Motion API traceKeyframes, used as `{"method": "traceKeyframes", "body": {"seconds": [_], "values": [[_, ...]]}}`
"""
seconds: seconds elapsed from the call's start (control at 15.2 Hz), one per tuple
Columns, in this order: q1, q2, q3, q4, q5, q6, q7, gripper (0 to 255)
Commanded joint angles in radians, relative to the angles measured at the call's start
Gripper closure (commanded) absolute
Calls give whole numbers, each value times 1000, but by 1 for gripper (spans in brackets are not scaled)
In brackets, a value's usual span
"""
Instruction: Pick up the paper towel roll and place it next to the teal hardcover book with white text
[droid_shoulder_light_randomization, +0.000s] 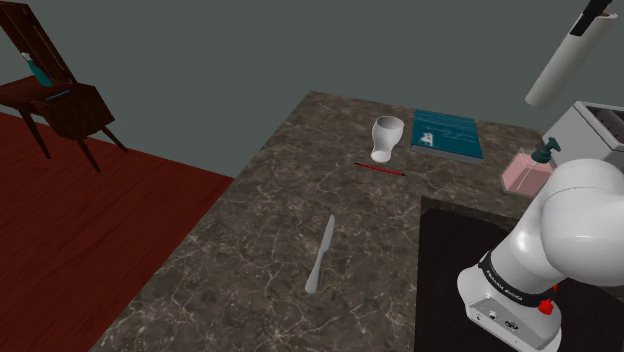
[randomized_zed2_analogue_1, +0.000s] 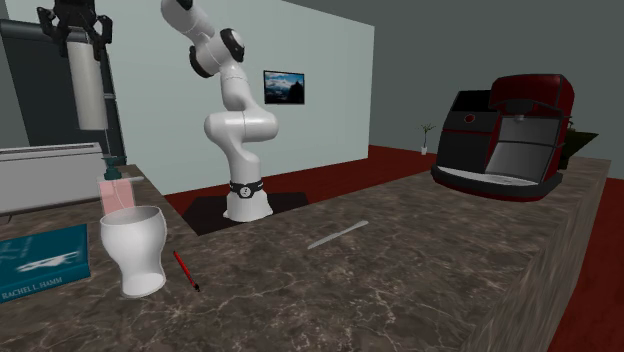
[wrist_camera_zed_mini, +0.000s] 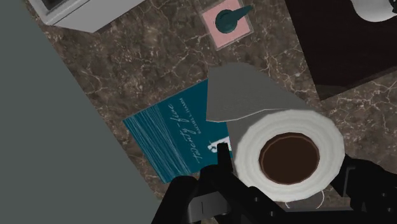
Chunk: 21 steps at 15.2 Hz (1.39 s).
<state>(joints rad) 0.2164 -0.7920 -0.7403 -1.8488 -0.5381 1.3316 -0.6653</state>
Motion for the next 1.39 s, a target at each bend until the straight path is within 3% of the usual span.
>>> {"method": "traceKeyframes", "body": {"seconds": [0.0, 0.26, 0.46, 0.66, 0.86, 1.32], "values": [[29, 38, -63, 67, -12, 0, -53, 255], [111, 112, -215, 197, -27, 15, -156, 255], [208, 169, -360, 313, -28, 21, -236, 255], [354, 211, -541, 451, -30, 14, -311, 255], [542, 209, -723, 607, -59, -16, -368, 255], [436, 174, -659, 446, -72, 81, -336, 255]]}}
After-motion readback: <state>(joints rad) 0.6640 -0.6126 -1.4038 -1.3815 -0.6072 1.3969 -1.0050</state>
